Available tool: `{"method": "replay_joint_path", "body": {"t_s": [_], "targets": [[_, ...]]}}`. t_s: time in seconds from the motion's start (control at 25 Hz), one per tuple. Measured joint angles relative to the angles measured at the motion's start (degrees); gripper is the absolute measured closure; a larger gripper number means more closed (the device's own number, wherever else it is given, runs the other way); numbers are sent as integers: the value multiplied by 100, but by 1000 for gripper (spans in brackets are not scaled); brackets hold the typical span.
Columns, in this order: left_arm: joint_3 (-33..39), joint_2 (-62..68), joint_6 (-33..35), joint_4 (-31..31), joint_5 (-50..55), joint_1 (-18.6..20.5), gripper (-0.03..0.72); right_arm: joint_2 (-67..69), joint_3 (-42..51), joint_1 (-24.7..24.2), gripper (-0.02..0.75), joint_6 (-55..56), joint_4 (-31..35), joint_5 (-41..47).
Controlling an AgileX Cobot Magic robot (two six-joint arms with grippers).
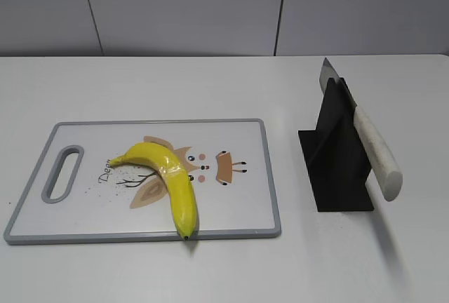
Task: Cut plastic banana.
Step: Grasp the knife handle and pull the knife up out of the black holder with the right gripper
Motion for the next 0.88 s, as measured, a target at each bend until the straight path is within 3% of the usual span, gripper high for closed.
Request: {"method": "replay_joint_path", "body": {"t_s": [0.88], "targets": [[0,0,0,0,0,0,201,44,0,0,169,-5,20,-13]]}}
